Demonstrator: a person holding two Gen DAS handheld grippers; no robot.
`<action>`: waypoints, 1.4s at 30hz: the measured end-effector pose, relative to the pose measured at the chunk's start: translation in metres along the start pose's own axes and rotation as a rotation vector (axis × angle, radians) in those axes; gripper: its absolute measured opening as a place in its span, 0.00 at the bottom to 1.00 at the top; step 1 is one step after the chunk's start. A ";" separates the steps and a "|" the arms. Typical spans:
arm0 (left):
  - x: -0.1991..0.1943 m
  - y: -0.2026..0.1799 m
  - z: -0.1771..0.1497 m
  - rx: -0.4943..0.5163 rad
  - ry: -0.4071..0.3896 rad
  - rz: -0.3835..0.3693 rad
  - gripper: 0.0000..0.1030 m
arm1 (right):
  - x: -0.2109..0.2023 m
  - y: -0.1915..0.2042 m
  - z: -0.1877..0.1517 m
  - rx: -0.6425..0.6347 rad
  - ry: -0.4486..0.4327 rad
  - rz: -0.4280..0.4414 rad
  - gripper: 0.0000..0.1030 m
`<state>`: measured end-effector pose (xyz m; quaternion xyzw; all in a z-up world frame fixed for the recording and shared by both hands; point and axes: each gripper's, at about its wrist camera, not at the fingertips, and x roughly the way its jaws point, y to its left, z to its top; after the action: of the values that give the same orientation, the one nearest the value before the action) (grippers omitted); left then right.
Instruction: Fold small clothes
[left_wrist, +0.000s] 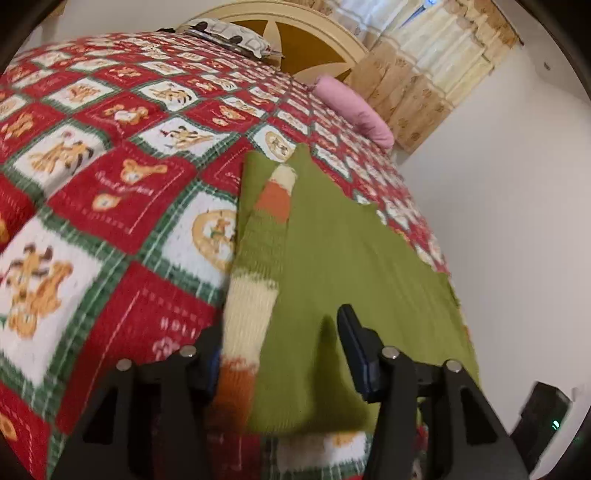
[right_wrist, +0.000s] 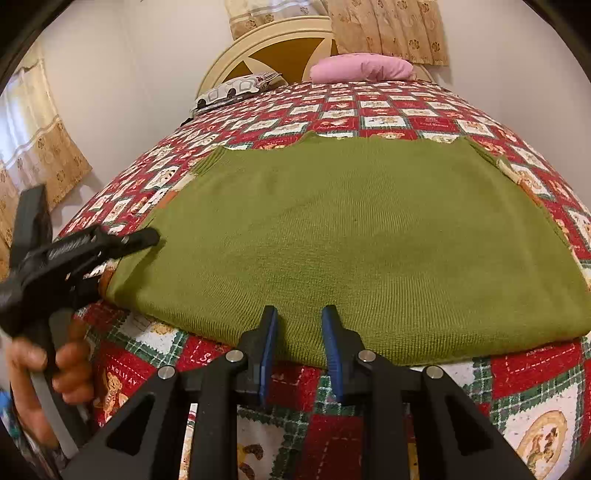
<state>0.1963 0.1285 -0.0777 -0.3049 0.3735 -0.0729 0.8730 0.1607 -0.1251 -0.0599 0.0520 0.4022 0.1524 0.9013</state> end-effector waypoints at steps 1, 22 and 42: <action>-0.004 0.003 -0.001 -0.016 -0.001 -0.009 0.53 | 0.000 0.000 0.000 0.003 0.000 0.004 0.25; 0.004 0.003 0.001 -0.067 -0.037 -0.037 0.43 | 0.002 0.053 0.091 -0.066 -0.029 0.172 0.49; 0.002 0.014 -0.006 -0.093 -0.071 -0.047 0.34 | 0.168 0.186 0.122 -0.569 0.210 0.118 0.57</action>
<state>0.1927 0.1360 -0.0902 -0.3564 0.3380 -0.0651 0.8686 0.3139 0.1084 -0.0572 -0.1951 0.4307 0.3157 0.8226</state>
